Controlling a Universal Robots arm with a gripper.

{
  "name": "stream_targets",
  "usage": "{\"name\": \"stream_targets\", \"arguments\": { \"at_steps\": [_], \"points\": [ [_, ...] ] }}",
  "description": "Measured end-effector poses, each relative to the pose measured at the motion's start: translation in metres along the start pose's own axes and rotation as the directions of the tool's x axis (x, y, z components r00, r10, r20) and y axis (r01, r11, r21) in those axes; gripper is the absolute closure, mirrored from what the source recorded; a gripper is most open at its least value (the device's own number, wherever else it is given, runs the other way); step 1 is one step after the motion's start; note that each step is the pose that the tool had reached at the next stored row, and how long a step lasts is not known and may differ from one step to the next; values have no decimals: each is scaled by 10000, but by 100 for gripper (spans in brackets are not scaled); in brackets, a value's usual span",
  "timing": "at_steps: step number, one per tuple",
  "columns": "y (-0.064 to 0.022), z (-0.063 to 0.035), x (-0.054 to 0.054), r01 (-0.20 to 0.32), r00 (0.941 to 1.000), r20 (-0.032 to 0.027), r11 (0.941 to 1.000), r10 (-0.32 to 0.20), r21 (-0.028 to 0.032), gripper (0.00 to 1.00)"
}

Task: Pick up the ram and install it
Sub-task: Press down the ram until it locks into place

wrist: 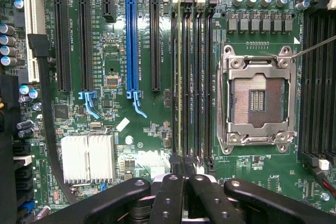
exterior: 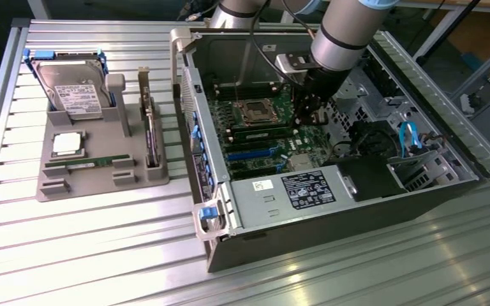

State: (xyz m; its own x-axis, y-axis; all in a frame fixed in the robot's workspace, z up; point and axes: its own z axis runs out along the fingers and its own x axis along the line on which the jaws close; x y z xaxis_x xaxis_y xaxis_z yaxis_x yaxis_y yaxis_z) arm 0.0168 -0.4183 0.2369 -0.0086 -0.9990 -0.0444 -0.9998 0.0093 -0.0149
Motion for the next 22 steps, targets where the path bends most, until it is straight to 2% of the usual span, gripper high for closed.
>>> {"name": "stream_targets", "arguments": {
  "at_steps": [22],
  "points": [
    [0,46,8,0,10000,4,10000,0,1,90]
  ]
}}
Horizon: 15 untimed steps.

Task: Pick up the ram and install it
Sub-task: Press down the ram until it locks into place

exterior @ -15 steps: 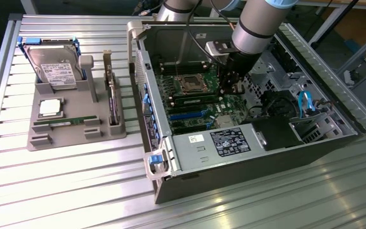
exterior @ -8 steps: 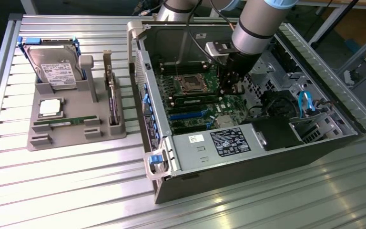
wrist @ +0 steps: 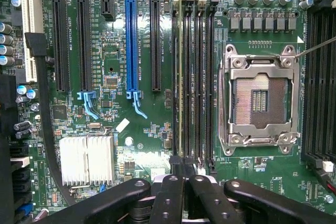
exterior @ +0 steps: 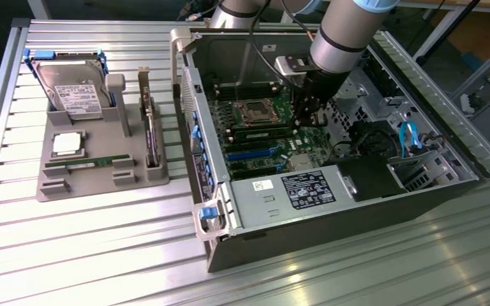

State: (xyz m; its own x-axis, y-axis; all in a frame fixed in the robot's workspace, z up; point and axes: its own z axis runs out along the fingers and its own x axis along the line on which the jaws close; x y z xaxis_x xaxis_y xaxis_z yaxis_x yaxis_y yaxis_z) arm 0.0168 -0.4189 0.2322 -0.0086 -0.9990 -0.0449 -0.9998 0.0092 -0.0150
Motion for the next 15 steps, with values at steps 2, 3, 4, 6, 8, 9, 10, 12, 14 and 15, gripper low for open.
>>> {"name": "stream_targets", "arguments": {
  "at_steps": [2,3,4,6,8,9,10,12,14,15],
  "points": [
    [0,0,1,0,10000,-1,10000,0,0,90],
    [0,0,1,0,10000,0,10000,0,0,90],
    [0,0,1,0,10000,-1,10000,0,0,90],
    [0,4,2,0,10000,0,10000,0,0,90],
    [0,8,2,0,10000,-2,10000,0,-1,90],
    [0,8,1,0,10000,-2,10000,0,0,90],
    [0,9,1,0,10000,-2,10000,0,0,90],
    [0,9,1,-1,10000,-1,10000,1,0,90],
    [0,4,1,-1,10000,4,10000,1,1,90],
    [0,-2,0,-1,10000,8,10000,1,2,90]
  ]
}}
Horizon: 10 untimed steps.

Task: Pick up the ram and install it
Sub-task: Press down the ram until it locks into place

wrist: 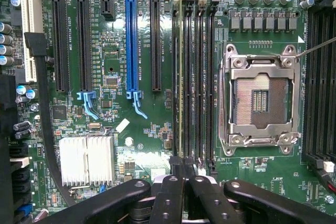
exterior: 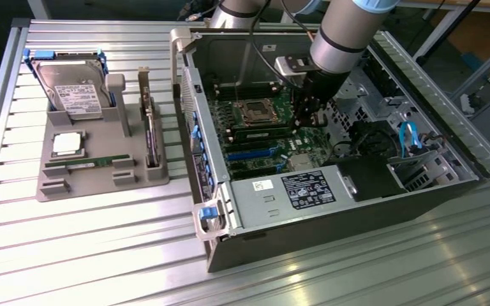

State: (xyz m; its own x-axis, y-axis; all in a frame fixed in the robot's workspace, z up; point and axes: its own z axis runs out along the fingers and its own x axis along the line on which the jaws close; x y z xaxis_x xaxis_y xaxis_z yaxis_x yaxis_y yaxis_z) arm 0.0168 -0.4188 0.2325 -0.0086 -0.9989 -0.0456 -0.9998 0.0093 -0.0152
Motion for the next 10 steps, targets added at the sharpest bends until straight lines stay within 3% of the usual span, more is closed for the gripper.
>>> {"name": "stream_targets", "arguments": {
  "at_steps": [10],
  "points": [
    [-5,-146,-6,1,10000,-46,10000,-1,-2,90]
  ]
}}
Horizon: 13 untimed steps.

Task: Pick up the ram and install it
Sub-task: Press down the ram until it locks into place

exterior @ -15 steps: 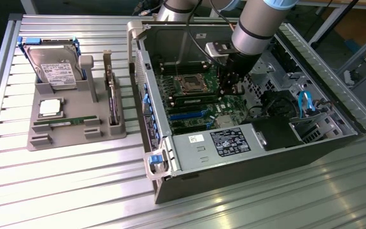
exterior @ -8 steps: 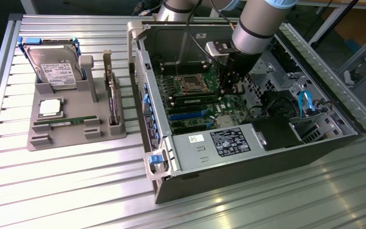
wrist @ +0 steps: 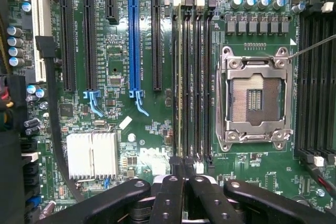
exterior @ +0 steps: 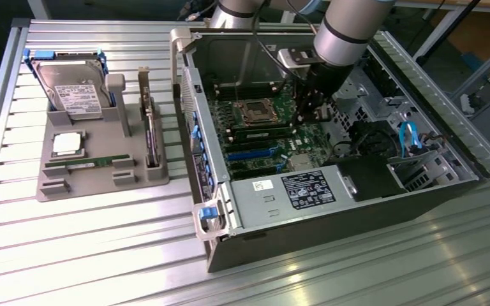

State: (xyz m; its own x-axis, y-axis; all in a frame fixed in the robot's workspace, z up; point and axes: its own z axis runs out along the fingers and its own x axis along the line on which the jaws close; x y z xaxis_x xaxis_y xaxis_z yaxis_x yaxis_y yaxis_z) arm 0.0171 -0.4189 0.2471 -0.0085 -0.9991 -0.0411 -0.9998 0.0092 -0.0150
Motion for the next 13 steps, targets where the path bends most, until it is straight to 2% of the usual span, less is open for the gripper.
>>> {"name": "stream_targets", "arguments": {
  "at_steps": [6,9,13],
  "points": [
    [5,-29,-1,-1,10000,-10,10000,1,0,90],
    [214,-29,-2,1,10000,-10,10000,0,35,90],
    [384,-29,-3,2,10000,-9,10000,-2,52,90]
  ]
}}
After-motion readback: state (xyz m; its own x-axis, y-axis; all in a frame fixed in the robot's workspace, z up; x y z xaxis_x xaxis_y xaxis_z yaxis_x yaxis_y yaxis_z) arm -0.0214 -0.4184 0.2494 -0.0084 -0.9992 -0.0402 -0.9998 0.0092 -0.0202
